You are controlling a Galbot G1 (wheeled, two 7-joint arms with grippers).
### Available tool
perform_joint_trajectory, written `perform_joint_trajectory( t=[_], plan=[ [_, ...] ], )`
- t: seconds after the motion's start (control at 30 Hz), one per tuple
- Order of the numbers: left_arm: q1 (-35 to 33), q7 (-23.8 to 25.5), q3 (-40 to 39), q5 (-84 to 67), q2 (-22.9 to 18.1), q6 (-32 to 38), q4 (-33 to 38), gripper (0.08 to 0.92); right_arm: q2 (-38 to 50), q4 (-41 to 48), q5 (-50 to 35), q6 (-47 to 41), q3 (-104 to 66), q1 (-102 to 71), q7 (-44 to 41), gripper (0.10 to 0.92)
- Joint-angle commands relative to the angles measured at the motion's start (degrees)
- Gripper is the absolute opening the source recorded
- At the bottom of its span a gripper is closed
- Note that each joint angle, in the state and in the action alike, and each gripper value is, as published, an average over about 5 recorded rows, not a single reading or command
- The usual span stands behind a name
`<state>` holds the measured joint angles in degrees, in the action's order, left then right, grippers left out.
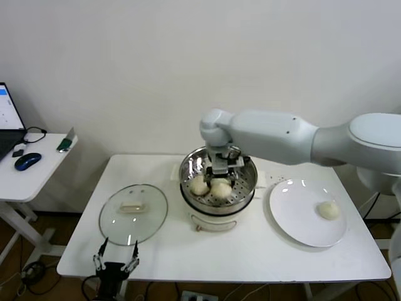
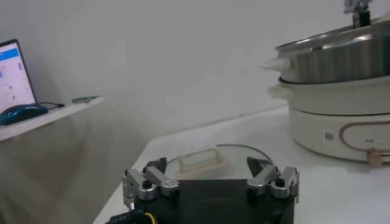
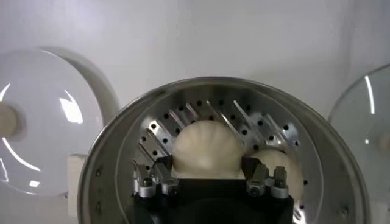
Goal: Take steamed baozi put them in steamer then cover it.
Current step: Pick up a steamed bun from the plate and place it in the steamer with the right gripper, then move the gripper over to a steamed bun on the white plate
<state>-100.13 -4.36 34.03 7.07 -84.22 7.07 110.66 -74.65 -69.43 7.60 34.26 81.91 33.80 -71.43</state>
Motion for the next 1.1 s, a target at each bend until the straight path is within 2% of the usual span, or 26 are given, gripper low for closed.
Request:
perform_joint_trajectory(
  t=[0.03,0.27,0.47,0.77,0.97,1.03,1.1],
  plan=[
    [0.1,0.0,0.2,-0.4,0.2,0.0,-0.1,0.823,-0.4,-1.3,3.4,0.6,1.4,-1.7,0.4,0.722],
    [0.4,0.0,0.3,-0.4,0.2,-0.1,-0.2,0.823,0.1,-1.1,5.3,0.2,0.6,-3.0,0.4,0.732],
    [0.2,-0.1,0.4,-0.5,0.2,0.0,-0.4,0.823,0.2,-0.7,5.1,-1.4,-0.7,-3.0,0.0,0.811],
    [0.1,-0.1,0.4,-0.5,0.2,0.0,-0.1,0.823,4.7,-0.1,2.9,-1.9,-5.1,0.5,-0.3,0.823],
    [0.4,-0.1,0.3,-0.7,0.8,0.0,0.2,0.823,13.4,3.6,-9.1,-15.1,-2.5,6.5,2.6,0.823],
    [0.4,-0.1,0.2,-0.9,1.0,0.1,0.2,0.823,16.9,3.9,-12.9,-21.2,-0.7,8.4,6.3,0.823],
    [0.5,0.0,0.0,-0.9,1.2,0.2,0.1,0.823,20.9,1.5,-18.1,-31.9,2.6,10.7,10.9,0.823]
  ],
)
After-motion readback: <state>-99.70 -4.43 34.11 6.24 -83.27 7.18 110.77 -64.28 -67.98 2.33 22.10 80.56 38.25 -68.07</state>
